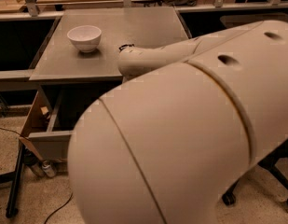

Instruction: Open top drawer

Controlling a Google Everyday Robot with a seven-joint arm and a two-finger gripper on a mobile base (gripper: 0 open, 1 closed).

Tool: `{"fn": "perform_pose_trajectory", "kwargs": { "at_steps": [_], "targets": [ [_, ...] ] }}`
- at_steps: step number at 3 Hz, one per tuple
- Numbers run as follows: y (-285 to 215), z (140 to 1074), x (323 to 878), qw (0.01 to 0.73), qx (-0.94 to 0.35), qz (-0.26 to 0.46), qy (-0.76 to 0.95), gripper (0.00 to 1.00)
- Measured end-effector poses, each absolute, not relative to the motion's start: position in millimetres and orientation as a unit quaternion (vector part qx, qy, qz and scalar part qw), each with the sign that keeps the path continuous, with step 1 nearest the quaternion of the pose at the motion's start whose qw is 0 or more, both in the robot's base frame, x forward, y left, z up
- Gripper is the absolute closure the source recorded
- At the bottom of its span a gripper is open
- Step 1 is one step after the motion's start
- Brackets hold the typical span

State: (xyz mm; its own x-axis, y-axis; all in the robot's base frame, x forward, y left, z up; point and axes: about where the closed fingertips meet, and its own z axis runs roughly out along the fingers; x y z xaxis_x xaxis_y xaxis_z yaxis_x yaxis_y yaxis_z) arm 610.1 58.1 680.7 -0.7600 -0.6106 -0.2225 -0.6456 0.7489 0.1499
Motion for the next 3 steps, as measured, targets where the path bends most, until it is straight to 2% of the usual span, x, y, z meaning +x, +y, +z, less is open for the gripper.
{"fn": "perform_pose_trajectory", "kwargs": {
  "at_steps": [1, 2, 3],
  "targets": [
    [59, 675, 593, 0.030, -0.374, 0.084, 0.923, 1.00],
    [59, 676, 593, 0.030, -0.374, 0.084, 0.923, 1.00],
    [46, 660, 559, -0.050, -0.423, 0.049, 0.903, 1.00]
  ]
}}
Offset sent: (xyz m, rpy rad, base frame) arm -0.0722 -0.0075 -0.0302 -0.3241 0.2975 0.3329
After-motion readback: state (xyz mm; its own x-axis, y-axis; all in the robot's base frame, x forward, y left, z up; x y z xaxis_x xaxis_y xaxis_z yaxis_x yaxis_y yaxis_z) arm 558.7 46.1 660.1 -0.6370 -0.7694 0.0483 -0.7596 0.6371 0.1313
